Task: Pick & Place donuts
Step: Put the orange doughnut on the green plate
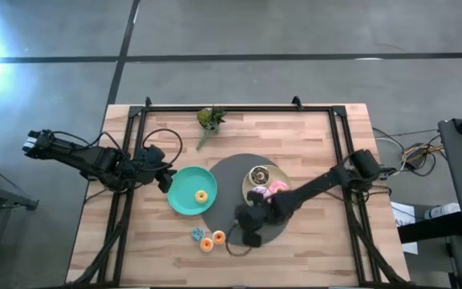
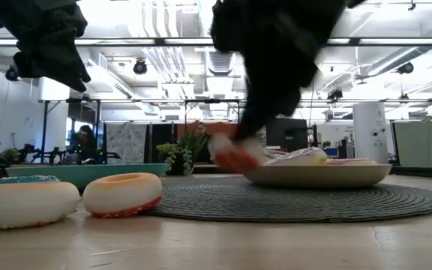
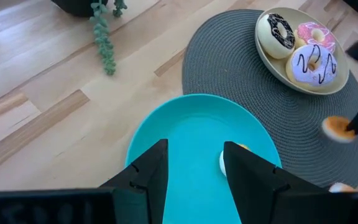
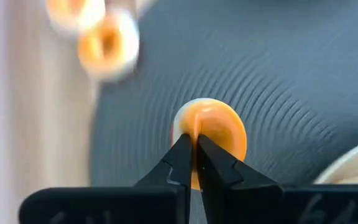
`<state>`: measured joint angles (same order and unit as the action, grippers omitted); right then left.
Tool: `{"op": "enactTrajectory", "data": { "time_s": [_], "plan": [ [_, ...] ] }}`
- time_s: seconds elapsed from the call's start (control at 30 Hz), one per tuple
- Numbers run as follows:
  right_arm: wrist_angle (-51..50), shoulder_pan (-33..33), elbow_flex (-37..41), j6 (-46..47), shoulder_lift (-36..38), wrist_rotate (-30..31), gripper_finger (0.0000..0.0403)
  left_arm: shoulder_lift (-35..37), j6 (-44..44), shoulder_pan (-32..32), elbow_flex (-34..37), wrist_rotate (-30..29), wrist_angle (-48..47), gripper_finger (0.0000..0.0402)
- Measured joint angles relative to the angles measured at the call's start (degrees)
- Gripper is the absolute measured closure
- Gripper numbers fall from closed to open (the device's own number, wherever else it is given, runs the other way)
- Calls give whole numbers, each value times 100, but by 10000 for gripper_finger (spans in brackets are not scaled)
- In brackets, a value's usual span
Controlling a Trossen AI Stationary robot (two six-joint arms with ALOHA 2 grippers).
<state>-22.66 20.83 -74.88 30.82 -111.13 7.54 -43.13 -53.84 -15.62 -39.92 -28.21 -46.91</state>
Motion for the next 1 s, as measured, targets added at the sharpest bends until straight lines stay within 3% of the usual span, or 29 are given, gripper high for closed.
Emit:
{"op": "enactTrajectory", "data": {
  "time_s": [0.07,0.2,0.33,0.4,0.47,0.63,0.8,1.0],
  "plan": [
    [231,-213,38,200,223,-99,393,0,137,-2,0,0,5,273],
    [1236,-800,208,682,363,-1040,394,0,459,-2,0,6,198,273],
    [3523,-1378,558,1778,379,-1661,394,0,930,-114,0,48,755,273],
    [4580,-1583,811,2320,391,-1405,394,0,1228,-272,0,-23,1090,273],
    [5514,-1748,1104,2940,379,-735,394,2,1389,-488,0,-304,1311,273],
    [7448,-1970,1676,4233,324,715,394,0,1655,-1041,-12,-1566,1528,273],
    [7532,-1971,1714,5153,215,1350,394,-220,2733,-1167,-2,-2278,2357,273],
    [7570,-1982,1039,5165,44,1590,394,-838,3814,-1140,-2,-3315,2959,273]
  ]
}}
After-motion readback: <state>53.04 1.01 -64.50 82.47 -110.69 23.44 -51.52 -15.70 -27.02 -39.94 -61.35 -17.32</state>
